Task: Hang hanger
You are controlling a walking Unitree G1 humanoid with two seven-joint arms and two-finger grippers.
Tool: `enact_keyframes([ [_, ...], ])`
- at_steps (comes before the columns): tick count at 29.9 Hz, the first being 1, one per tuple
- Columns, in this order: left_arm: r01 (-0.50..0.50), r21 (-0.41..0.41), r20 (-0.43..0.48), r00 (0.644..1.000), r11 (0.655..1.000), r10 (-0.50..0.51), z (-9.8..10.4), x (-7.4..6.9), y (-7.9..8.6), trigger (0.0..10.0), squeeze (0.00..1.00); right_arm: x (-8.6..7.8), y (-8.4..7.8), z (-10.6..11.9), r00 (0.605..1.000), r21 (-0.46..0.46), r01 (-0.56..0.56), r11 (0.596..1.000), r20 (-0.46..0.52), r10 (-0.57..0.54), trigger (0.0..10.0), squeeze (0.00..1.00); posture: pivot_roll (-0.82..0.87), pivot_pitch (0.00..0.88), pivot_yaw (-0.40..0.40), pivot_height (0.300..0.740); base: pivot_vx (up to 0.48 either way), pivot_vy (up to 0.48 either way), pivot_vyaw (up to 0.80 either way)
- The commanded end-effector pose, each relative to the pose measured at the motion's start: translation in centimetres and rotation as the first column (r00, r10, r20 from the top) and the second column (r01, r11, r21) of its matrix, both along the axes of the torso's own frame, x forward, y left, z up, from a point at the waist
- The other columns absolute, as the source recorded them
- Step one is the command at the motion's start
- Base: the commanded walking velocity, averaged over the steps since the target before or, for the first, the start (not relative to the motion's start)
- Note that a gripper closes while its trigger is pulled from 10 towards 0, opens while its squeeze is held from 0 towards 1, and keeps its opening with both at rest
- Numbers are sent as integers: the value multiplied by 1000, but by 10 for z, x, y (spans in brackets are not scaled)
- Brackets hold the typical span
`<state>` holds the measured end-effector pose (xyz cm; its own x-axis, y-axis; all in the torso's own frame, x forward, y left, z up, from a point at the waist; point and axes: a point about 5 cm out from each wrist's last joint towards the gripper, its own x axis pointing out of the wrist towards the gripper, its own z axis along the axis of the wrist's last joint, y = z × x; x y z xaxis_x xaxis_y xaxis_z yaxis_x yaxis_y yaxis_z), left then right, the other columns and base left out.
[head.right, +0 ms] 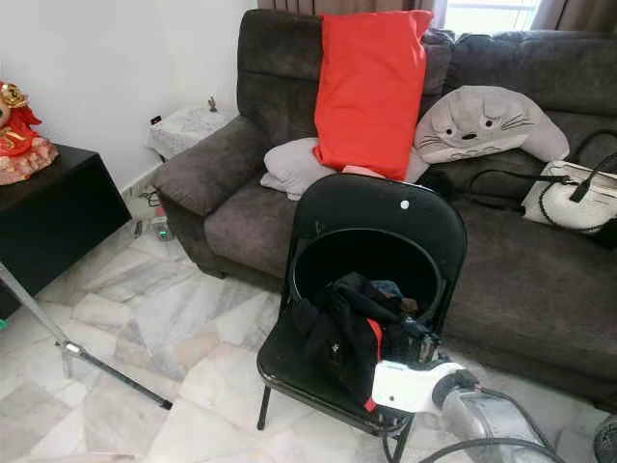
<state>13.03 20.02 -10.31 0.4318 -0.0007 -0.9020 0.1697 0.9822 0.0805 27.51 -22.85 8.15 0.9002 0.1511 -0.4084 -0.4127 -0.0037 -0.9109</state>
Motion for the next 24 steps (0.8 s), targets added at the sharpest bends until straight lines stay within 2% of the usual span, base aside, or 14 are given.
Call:
enact_keyframes([
  [1, -7, 10, -22, 1000, 1000, 7, -1, -5, 3, 10000, 0, 1, 5, -3, 999, -14, -31, 999, 17, 31, 10000, 0, -35, 44, 79, 740, 0, 0, 0],
  [5, -6, 11, -23, 1000, 1000, 6, -1, -5, 3, 10000, 0, 1, 6, -13, 998, -26, -38, 999, 50, 39, 10000, 0, -28, 41, 80, 740, 0, 0, 0],
  [10, -15, 11, -17, 1000, 1000, 15, -1, -5, 4, 10000, 0, 1, 21, -19, 992, 82, -84, 993, 105, 76, 10000, 0, -17, 35, 77, 740, 0, 0, 0],
  [15, -18, 11, -15, 1000, 1000, 18, -1, -5, 4, 10000, 0, 0, 28, -25, 986, 82, -120, 989, 126, 109, 10000, 0, -11, 24, 77, 740, 0, 0, 0],
  [19, -17, 11, -16, 1000, 1000, 17, -1, -5, 4, 10000, 0, -3, 31, -33, 987, 84, -136, 987, 100, 128, 10000, 0, -11, 18, 77, 740, 0, 0, 0],
  [24, -15, 13, -18, 1000, 1000, 15, -1, -6, 4, 10000, 0, -6, 37, -37, 986, 132, -153, 979, 90, 141, 10000, 0, -13, 6, 78, 740, 0, 0, 0],
])
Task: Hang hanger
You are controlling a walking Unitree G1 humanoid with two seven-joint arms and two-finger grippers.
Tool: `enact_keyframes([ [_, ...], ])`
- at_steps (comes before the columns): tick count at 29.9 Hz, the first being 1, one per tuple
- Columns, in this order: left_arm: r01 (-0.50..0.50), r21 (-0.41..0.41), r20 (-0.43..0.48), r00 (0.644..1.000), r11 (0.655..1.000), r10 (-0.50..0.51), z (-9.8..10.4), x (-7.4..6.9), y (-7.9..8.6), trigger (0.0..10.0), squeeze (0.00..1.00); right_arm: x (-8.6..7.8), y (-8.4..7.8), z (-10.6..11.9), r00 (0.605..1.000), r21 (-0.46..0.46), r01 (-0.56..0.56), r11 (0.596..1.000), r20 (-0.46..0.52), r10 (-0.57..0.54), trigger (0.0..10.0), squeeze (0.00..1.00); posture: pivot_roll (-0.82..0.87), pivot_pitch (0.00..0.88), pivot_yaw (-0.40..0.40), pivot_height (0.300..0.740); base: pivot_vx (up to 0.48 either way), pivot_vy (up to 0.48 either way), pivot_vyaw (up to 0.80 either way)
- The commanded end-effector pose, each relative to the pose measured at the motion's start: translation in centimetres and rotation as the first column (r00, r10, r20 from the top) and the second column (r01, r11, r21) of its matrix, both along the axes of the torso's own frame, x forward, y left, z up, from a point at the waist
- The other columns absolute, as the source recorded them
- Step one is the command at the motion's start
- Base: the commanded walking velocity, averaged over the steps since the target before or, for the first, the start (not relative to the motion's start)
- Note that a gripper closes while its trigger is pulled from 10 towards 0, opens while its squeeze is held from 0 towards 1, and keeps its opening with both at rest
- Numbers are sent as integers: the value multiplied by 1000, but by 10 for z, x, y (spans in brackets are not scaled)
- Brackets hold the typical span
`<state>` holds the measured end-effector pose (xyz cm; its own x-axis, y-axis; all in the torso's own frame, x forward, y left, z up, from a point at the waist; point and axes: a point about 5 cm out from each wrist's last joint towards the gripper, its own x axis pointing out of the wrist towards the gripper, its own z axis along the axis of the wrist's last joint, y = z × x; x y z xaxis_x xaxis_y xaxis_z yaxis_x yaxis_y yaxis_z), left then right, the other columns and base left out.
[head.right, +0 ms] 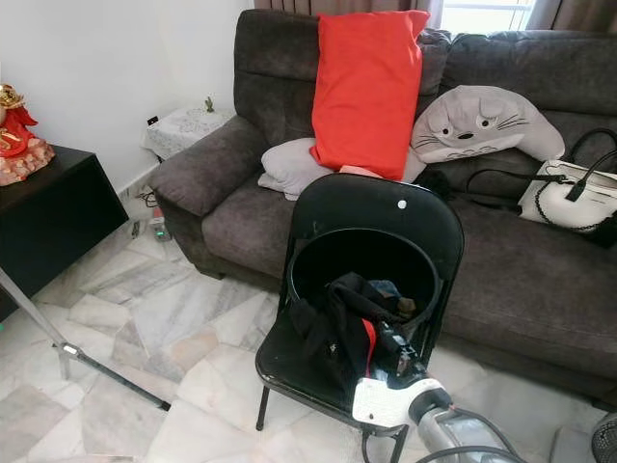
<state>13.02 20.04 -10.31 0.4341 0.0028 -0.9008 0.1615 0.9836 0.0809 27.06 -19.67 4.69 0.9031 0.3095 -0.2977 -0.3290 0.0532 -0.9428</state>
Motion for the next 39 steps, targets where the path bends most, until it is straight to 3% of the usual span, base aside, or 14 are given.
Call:
enact_keyframes([
  [1, -3, 13, -22, 1000, 1000, 4, -1, -6, 4, 10000, 0, -3, 7, -4, 999, 25, -28, 999, -19, 29, 10000, 0, -16, 2, 81, 740, 0, 0, 0],
  [7, -2, 10, -20, 1000, 1000, 3, -1, -6, 4, 10000, 0, -2, 7, -3, 999, 40, -20, 999, 33, 18, 10000, 0, -12, 6, 82, 740, 0, 0, 0],
  [17, -2, 12, -21, 1000, 1000, 3, -1, -5, 3, 10000, 0, 4, 24, 34, 963, 126, -138, 982, 249, 103, 10000, 0, -16, 11, 81, 740, 0, 0, 0],
  [22, -3, 12, -20, 1000, 1000, 3, -1, -5, 3, 10000, 0, 4, 28, 41, 947, 157, -179, 971, 296, 126, 10000, 0, -18, 14, 84, 740, 0, 0, 0],
  [27, -2, 10, -20, 1000, 1000, 2, -1, -5, 3, 10000, 0, 3, 28, 31, 959, 132, -185, 974, 239, 150, 10000, 0, -12, 14, 82, 740, 0, 0, 0],
  [35, 0, 11, -24, 1000, 1000, 0, -1, -5, 4, 10000, 0, 5, 1, 32, 953, 93, 49, 995, 294, -74, 10000, 0, -16, 20, 86, 740, 0, 0, 0],
  [38, 1, 11, -25, 1000, 1000, 0, -1, -5, 4, 10000, 0, 2, 0, 27, 960, 90, 60, 994, 269, -83, 10000, 0, -16, 20, 87, 740, 0, 0, 0],
  [39, 1, 10, -25, 1000, 1000, -1, -1, -5, 4, 10000, 0, -2, 2, 13, 979, 56, 60, 997, 191, -69, 10000, 0, -14, 19, 86, 740, 0, 0, 0],
])
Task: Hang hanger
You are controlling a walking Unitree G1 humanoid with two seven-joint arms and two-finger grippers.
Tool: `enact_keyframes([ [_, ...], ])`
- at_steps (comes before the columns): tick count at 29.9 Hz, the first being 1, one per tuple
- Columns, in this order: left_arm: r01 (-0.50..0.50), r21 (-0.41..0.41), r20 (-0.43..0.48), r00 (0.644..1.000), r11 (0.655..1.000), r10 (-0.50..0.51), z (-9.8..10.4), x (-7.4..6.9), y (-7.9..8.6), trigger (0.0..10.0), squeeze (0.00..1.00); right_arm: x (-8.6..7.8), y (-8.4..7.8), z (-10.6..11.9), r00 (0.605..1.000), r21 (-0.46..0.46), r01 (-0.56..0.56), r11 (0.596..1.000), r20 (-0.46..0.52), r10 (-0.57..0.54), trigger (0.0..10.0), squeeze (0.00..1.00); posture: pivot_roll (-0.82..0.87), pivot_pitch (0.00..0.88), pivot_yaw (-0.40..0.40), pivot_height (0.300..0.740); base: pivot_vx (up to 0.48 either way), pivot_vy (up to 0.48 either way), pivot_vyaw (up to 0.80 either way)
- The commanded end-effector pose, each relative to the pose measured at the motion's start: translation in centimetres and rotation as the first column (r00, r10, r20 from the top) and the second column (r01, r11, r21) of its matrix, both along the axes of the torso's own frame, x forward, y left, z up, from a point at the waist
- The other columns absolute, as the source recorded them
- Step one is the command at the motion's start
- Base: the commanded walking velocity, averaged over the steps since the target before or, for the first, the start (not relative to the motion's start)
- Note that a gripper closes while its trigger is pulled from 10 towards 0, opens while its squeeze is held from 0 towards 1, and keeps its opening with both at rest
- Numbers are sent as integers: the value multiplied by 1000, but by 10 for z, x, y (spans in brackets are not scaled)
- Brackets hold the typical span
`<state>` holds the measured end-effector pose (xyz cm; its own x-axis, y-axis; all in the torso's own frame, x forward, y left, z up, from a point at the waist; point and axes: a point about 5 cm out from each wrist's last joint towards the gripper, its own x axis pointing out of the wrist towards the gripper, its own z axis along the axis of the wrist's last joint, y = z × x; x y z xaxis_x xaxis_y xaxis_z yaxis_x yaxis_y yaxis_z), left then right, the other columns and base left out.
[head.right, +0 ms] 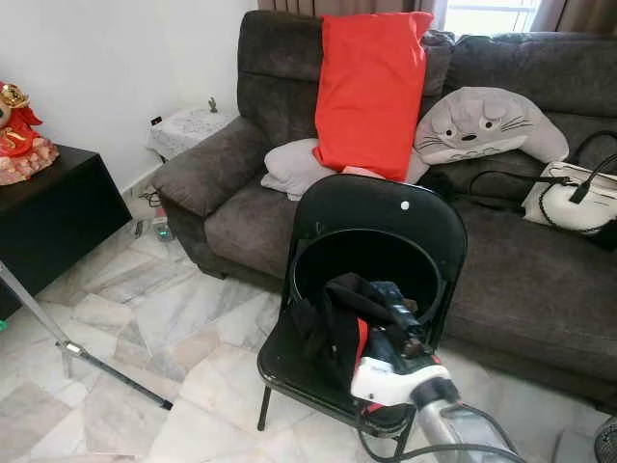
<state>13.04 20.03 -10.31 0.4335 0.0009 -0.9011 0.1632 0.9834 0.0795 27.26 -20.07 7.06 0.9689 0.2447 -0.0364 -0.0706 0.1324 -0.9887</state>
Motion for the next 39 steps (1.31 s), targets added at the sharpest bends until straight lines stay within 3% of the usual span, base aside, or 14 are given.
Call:
enact_keyframes([
  [1, 0, 10, -24, 1000, 1000, 1, -1, -5, 4, 10000, 0, -6, 6, -18, 994, -33, -16, 999, -111, 13, 10000, 0, -14, 19, 86, 740, 0, 0, 0],
  [7, -2, 8, -24, 1000, 1000, 2, -1, -5, 4, 10000, 0, -6, 6, -29, 989, -56, 19, 998, -145, -27, 10000, 0, -5, 8, 84, 740, 0, 0, 0],
  [20, -10, 9, -18, 1000, 1000, 10, -1, -4, 4, 10000, 0, 16, 28, -35, 987, -71, -62, 996, -155, 50, 10000, 0, 10, 1, 86, 740, 0, 0, 0],
  [27, -10, 9, -18, 1000, 1000, 10, -1, -3, 4, 10000, 0, 24, 30, -33, 988, -90, -66, 994, -143, 53, 10000, 0, 10, 5, 86, 740, 0, 0, 0],
  [32, -11, 9, -20, 1000, 1000, 11, -1, -4, 4, 10000, 0, 32, 34, -24, 993, -74, -84, 994, -94, 77, 10000, 0, 11, 12, 89, 740, 0, 0, 0],
  [39, -11, 10, -21, 1000, 1000, 11, -1, -4, 4, 10000, 0, 32, 41, -10, 991, -18, -132, 991, 2, 132, 10000, 0, 9, 14, 88, 740, 0, 0, 0],
])
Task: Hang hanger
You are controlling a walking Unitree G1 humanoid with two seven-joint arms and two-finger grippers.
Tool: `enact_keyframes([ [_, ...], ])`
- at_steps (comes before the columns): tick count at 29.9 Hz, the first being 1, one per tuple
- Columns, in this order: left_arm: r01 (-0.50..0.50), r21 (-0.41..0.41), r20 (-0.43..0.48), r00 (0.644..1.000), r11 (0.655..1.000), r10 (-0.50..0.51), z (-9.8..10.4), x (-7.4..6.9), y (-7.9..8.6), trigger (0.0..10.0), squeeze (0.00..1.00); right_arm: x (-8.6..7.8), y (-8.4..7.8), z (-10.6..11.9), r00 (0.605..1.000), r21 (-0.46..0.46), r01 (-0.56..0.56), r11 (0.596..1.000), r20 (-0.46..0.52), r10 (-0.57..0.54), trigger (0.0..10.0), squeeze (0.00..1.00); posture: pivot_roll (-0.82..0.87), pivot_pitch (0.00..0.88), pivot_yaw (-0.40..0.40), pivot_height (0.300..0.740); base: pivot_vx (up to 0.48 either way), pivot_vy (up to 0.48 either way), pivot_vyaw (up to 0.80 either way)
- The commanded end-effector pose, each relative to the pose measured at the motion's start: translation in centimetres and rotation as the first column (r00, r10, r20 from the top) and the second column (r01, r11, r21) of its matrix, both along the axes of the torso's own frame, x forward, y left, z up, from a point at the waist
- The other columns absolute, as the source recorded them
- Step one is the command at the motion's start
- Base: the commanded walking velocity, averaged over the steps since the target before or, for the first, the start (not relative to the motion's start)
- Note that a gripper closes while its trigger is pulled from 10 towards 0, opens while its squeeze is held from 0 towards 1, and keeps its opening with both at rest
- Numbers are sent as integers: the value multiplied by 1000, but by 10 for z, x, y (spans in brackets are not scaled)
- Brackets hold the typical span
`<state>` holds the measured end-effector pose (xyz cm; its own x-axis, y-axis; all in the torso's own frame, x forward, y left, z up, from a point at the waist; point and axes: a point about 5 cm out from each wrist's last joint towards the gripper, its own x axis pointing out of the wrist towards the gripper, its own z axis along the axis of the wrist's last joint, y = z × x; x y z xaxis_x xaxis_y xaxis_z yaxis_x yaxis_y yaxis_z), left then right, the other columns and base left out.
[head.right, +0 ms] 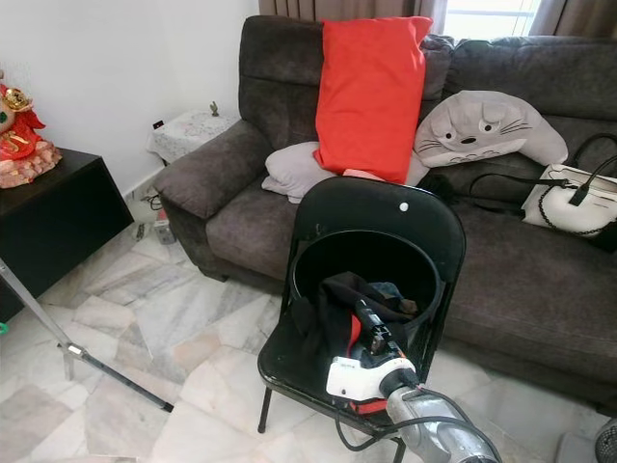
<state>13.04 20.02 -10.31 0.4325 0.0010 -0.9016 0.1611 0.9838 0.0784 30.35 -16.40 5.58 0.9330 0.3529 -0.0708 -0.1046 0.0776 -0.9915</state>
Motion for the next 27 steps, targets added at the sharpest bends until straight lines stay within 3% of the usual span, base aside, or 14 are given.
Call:
enact_keyframes([
  [1, -8, 11, -20, 1000, 1000, 8, -1, -4, 4, 10000, 0, 0, 7, 7, 999, 47, -32, 998, 34, 30, 10000, 0, 9, 14, 88, 740, 0, 0, 0],
  [7, -3, 8, -22, 1000, 1000, 3, -1, -4, 4, 10000, 0, -12, 13, 8, 997, 98, -64, 993, 38, 60, 10000, 0, 5, 14, 89, 740, 0, 0, 0],
  [16, 4, 8, -22, 1000, 1000, -3, -1, -4, 4, 10000, 0, -8, 9, 5, 998, 91, -66, 994, 27, 64, 10000, 0, 0, 8, 94, 740, 0, 0, 0],
  [22, 1, 11, -21, 1000, 1000, -1, -1, -3, 5, 10000, 0, 1, 14, 0, 987, 3, -144, 990, -74, 144, 10000, 0, 12, 6, 96, 740, 0, 0, 0],
  [27, -1, 15, -21, 1000, 1000, 1, -1, -4, 5, 10000, 0, 11, 10, 6, 984, -37, -164, 986, -71, 161, 10000, 0, 15, 9, 97, 740, 0, 0, 0],
])
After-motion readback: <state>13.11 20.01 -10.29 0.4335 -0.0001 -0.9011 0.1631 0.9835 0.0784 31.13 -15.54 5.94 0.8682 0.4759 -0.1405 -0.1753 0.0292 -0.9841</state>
